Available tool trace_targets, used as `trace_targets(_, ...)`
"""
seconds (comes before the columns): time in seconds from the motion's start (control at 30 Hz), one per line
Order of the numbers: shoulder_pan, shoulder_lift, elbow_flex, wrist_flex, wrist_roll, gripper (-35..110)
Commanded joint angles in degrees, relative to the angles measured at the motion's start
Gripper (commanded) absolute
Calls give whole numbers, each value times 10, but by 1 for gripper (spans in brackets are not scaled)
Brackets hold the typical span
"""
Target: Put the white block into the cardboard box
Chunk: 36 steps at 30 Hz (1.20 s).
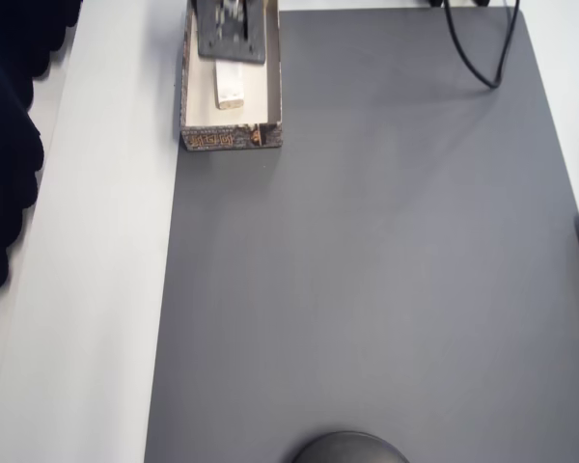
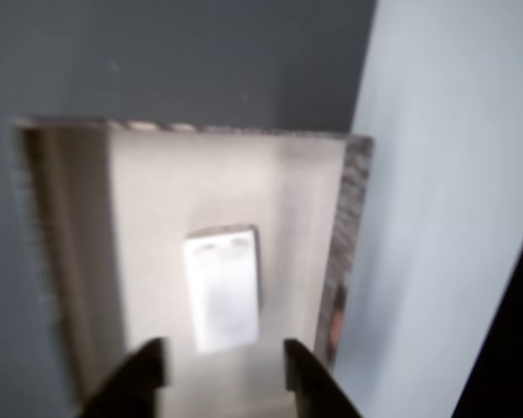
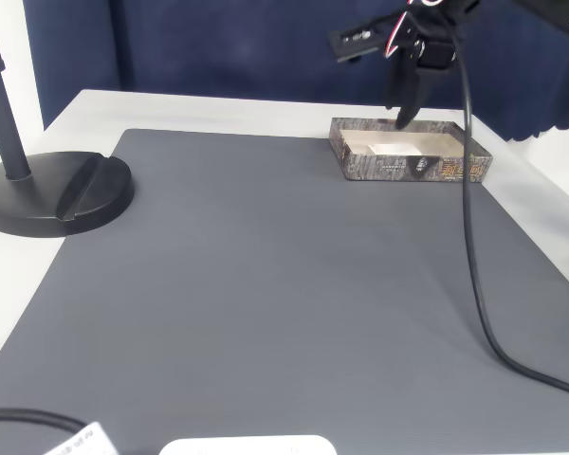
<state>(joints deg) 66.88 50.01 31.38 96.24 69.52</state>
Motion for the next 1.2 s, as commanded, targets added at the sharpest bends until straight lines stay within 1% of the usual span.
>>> trace_targets(0.0, -25, 149, 88, 17, -73, 1)
trace_targets(0.03, -31, 176, 120, 16, -93, -2)
trace_targets(0.2, -62, 287, 233, 18, -148, -2)
trace_targets(0.3, -107, 367, 316, 15, -212, -2)
trace_targets(0.5, -248, 490, 446, 16, -357, -2)
trace_targets(0.7, -408, 563, 526, 16, -508, -2)
trace_targets(0.87, -529, 665, 662, -13, -613, -2)
trace_targets(0.97, -582, 737, 761, -45, -640, -2)
trace_targets(1.17, -642, 858, 904, -77, -650, -2)
